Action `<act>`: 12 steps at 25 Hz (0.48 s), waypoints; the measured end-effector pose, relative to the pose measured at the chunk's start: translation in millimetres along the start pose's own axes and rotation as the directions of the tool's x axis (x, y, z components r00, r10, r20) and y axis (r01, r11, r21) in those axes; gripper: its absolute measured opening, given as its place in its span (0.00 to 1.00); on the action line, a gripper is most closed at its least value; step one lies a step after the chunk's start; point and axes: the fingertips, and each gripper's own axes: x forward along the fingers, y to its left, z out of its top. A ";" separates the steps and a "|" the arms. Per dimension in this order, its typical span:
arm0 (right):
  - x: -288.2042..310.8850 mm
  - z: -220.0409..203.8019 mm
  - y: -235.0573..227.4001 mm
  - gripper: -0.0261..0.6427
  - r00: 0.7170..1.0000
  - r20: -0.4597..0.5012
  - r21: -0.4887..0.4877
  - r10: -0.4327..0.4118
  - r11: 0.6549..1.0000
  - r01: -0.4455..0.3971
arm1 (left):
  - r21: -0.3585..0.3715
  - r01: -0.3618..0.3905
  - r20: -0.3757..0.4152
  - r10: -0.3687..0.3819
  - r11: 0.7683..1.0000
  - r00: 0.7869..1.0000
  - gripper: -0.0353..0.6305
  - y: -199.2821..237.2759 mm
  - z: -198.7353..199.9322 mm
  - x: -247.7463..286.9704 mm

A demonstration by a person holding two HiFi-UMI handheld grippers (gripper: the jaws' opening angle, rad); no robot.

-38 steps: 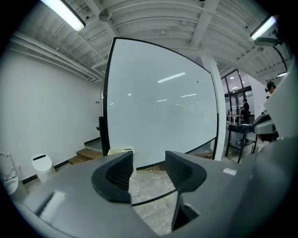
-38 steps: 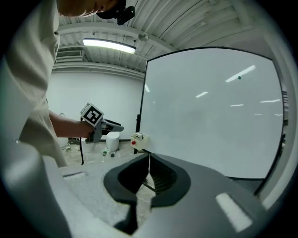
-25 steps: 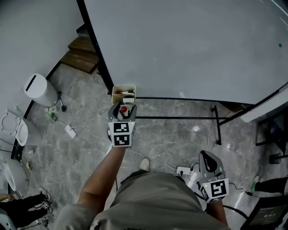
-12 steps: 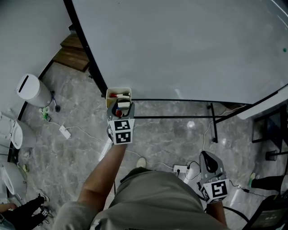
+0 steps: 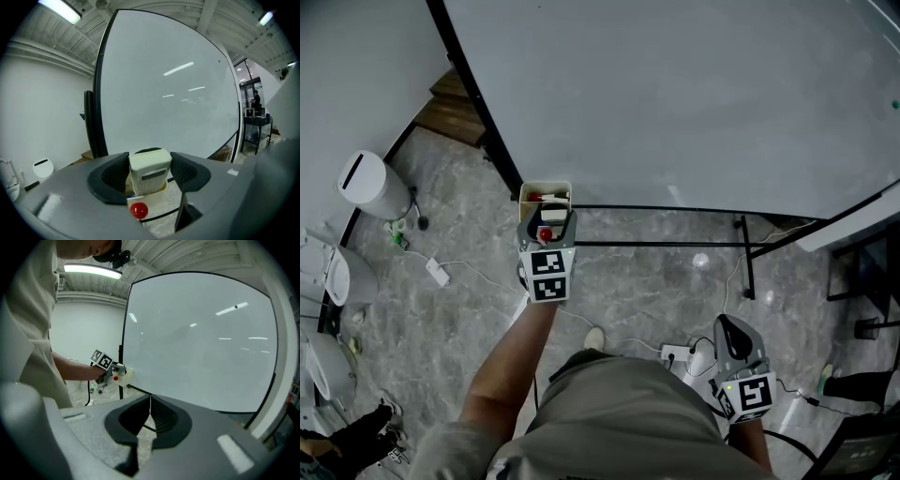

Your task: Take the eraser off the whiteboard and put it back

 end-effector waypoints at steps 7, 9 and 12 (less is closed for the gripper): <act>-7.7 -2.7 3.5 0.05 0.998 0.026 -0.013 0.050 0.999 -0.050 | 0.007 0.002 0.089 -0.003 1.000 0.996 0.47 -3.9 42.8 -40.5; -12.5 -4.0 5.5 0.05 0.997 0.033 -0.018 0.068 0.998 -0.068 | -0.005 0.002 0.113 -0.001 1.000 0.994 0.47 -6.6 54.6 -57.3; -21.2 -7.3 9.0 0.05 0.995 0.038 -0.024 0.096 0.995 -0.095 | -0.017 0.004 0.147 -0.002 1.000 0.989 0.47 -12.1 70.5 -84.7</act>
